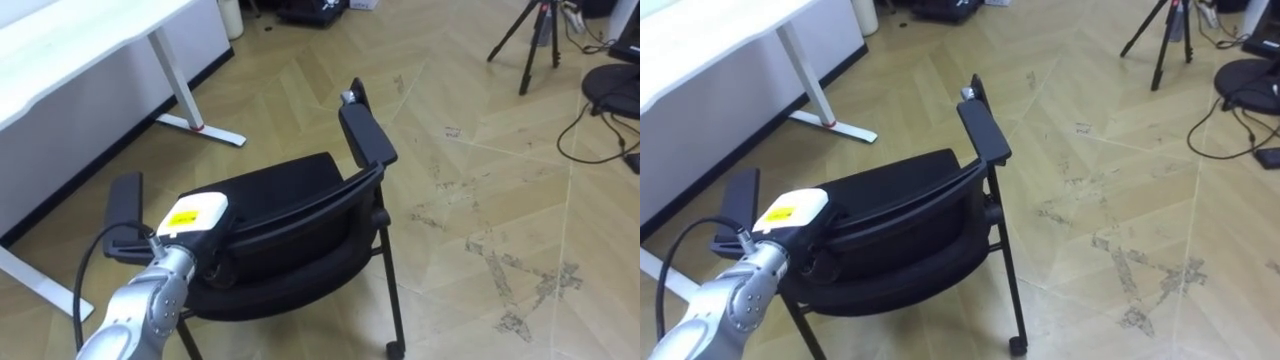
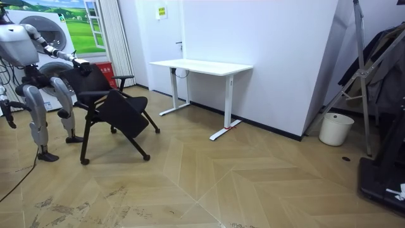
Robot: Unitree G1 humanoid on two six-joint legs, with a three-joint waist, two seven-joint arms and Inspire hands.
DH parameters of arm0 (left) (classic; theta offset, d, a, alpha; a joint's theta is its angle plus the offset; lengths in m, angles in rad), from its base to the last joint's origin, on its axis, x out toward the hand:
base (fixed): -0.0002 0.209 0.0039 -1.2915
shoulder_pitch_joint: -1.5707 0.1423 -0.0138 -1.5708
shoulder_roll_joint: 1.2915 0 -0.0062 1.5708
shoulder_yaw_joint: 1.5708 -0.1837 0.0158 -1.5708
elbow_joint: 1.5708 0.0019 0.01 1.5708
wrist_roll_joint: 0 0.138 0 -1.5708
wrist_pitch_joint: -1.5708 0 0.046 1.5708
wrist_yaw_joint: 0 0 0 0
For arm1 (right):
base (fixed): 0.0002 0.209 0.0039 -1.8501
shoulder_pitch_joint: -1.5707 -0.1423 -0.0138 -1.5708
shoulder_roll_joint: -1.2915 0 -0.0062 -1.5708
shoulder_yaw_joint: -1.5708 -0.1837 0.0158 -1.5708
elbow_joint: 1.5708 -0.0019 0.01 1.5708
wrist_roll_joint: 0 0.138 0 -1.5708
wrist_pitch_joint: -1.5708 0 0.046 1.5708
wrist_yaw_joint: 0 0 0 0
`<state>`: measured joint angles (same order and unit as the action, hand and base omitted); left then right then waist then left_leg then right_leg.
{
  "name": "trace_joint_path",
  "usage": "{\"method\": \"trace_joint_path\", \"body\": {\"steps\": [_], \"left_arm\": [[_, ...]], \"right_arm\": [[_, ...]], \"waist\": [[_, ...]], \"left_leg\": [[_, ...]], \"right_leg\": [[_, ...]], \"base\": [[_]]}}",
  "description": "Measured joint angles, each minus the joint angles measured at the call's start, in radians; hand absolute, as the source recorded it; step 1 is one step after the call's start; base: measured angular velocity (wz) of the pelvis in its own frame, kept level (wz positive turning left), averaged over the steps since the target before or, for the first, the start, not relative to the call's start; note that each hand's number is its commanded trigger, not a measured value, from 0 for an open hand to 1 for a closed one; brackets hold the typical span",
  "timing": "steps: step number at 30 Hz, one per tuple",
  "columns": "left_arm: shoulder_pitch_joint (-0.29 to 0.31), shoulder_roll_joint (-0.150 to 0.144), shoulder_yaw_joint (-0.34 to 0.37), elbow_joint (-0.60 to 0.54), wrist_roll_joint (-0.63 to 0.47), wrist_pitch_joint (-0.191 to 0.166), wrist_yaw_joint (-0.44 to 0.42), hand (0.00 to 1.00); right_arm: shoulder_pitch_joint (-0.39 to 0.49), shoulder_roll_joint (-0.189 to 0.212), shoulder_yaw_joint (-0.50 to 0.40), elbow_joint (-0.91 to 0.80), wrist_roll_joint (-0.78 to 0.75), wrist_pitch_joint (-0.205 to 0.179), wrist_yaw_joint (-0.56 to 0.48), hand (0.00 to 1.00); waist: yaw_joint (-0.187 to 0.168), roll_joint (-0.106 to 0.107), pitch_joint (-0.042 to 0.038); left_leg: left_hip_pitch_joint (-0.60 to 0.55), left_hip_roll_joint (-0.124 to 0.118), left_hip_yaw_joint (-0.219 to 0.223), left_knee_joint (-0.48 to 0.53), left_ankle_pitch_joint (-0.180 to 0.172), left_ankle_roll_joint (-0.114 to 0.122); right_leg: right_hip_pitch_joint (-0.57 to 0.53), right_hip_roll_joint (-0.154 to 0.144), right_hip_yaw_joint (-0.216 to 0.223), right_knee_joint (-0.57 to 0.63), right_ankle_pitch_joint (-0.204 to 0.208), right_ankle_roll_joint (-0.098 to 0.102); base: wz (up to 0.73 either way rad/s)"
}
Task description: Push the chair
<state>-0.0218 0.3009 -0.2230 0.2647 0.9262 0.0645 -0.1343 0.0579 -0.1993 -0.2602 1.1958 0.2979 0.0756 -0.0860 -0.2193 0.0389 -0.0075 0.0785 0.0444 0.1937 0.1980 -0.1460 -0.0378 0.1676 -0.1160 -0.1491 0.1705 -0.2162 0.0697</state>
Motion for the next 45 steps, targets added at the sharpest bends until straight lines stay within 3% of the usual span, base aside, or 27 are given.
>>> {"method": "trace_joint_path", "body": {"steps": [8, 12, 19, 24, 30, 35, 40, 45], "left_arm": [[0.015, 0.008, -0.012, -0.061, 0.008, 0.018, -0.008, 1.0], [0.019, 0.02, -0.027, -0.105, 0.008, 0.045, -0.03, 1.0], [0.035, 0.028, -0.035, -0.19, 0.03, 0.078, -0.07, 1.0], [0.034, 0.039, -0.054, -0.25, 0.049, 0.09, -0.103, 1.0], [0.03, 0.07, -0.074, -0.331, 0.054, 0.1, -0.131, 1.0], [0.016, 0.072, -0.088, -0.337, 0.07, 0.098, -0.146, 1.0], [0.008, 0.082, -0.092, -0.335, 0.069, 0.077, -0.147, 1.0], [-0.008, 0.087, -0.099, -0.333, 0.068, 0.056, -0.158, 1.0]], "right_arm": [[-0.002, 0.0, 0.007, -0.005, 0.003, 0.0, -0.014, 0.0], [-0.004, 0.0, 0.017, -0.03, 0.0, 0.0, -0.018, 0.0], [-0.051, -0.008, 0.036, -0.062, -0.17, 0.005, -0.023, 0.0], [-0.118, -0.056, 0.108, -0.144, -0.412, -0.003, -0.021, 0.0], [-0.16, -0.134, 0.195, -0.336, -0.675, 0.007, 0.015, 0.0], [-0.209, -0.164, 0.231, -0.513, -0.897, 0.006, 0.034, 0.0], [-0.211, -0.171, 0.285, -0.691, -0.974, 0.002, 0.051, 0.0], [-0.214, -0.225, 0.375, -0.921, -1.07, -0.015, 0.105, 0.0]], "waist": [[-0.005, -0.005, -0.0004], [-0.005, -0.012, 0.0035], [0.005, -0.024, 0.0084], [0.015, -0.04, 0.0161], [0.039, -0.053, 0.0153], [0.061, -0.069, 0.0152], [0.074, -0.073, 0.0162], [0.095, -0.076, 0.0185]], "left_leg": [[-0.026, -0.002, -0.013, 0.008, -0.001, 0.002], [-0.035, -0.005, -0.028, 0.01, -0.001, 0.001], [-0.055, -0.005, -0.033, 0.01, -0.001, 0.001], [-0.081, -0.005, -0.033, 0.035, -0.007, 0.006], [-0.119, -0.005, -0.034, 0.039, -0.007, 0.006], [-0.12, -0.004, -0.038, 0.039, -0.007, 0.006], [-0.12, -0.003, -0.038, 0.04, -0.008, 0.008], [-0.122, -0.003, -0.042, 0.041, -0.009, 0.008]], "right_leg": [[-0.009, -0.002, -0.019, -0.001, 0.0, 0.0], [-0.013, -0.002, -0.024, -0.003, -0.001, 0.0], [-0.029, -0.001, -0.031, 0.001, -0.002, -0.001], [-0.034, -0.003, -0.048, 0.0, -0.002, -0.001], [-0.075, -0.005, -0.048, 0.017, -0.002, -0.001], [-0.079, -0.004, -0.049, 0.025, -0.002, -0.001], [-0.079, -0.005, -0.052, 0.035, -0.002, -0.001], [-0.084, -0.006, -0.059, 0.034, -0.002, -0.001]], "base": [[0.08], [0.07], [0.01], [0.09], [0.01], [0.0], [-0.02], [-0.01]]}}
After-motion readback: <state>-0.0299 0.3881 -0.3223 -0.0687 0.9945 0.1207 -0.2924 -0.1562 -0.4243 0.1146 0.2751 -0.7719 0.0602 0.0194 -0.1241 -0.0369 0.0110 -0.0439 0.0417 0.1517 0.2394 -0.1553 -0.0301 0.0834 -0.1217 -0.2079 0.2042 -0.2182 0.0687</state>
